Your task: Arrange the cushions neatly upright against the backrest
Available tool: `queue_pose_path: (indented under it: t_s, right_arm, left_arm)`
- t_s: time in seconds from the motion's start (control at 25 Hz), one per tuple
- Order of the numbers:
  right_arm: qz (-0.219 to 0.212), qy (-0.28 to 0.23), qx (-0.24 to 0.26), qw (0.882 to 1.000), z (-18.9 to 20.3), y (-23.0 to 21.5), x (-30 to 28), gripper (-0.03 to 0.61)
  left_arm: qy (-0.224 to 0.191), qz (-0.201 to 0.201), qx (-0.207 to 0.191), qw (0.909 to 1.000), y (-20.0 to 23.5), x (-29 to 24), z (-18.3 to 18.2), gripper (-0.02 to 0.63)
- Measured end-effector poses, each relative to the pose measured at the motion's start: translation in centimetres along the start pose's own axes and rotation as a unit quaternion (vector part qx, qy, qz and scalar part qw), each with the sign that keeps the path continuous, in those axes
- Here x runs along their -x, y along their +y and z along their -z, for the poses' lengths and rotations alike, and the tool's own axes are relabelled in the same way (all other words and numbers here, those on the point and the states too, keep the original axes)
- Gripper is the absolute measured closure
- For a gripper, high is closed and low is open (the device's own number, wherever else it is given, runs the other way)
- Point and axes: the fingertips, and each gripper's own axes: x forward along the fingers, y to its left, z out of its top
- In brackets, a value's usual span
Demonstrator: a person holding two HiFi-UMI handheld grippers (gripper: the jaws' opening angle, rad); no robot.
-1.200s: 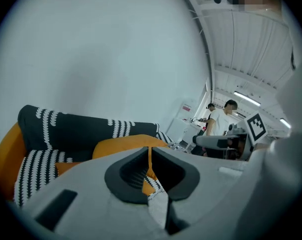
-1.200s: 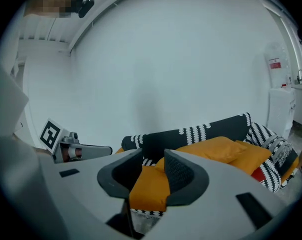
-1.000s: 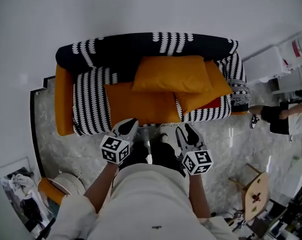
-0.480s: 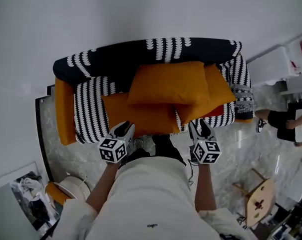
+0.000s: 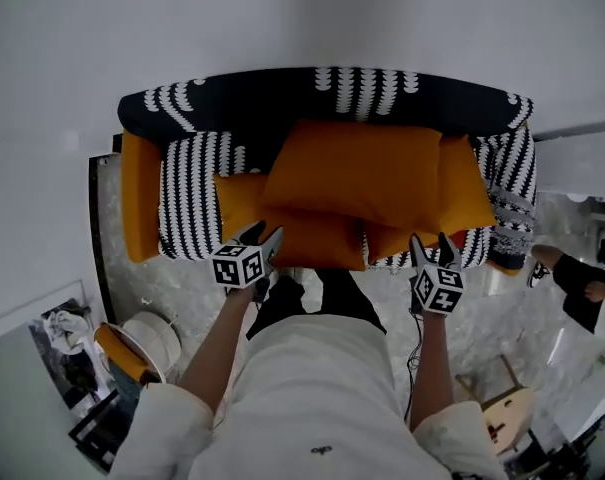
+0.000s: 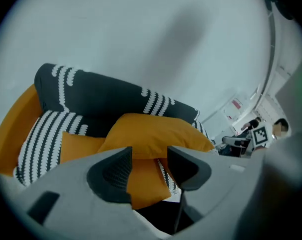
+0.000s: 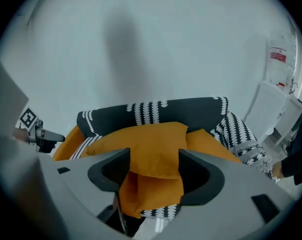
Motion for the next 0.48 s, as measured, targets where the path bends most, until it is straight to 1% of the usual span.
queue_pose_path:
  t_s: [0.08, 0.2, 0.32, 0.48]
  right_arm:
    - [0.006, 0.017, 0.010, 1.000, 0.3, -1.4, -1.1, 0.308]
    - [0.007, 0.037, 0.015, 0.999, 0.7, -2.6, -2.9, 0.296]
    - [0.004, 0.053, 0.023, 0.998, 1.0, -3.2, -4.8, 0.285]
    - [0.006, 0.083, 0.045, 0.995, 3.0, -3.4, -6.9, 0.267]
  left_arm:
    - [0.016, -0.021, 0.030, 0.9992, 1.4, -1.5, 0.8, 0.382]
    - [0.039, -0.050, 0.044, 0.9970, 4.0, -3.7, 1.5, 0.360]
    - [0.065, -0.070, 0.039, 0.9947, 6.5, -6.0, 2.1, 0.317]
    - [0.094, -0.089, 0.013, 0.9915, 9.5, -8.9, 3.1, 0.277]
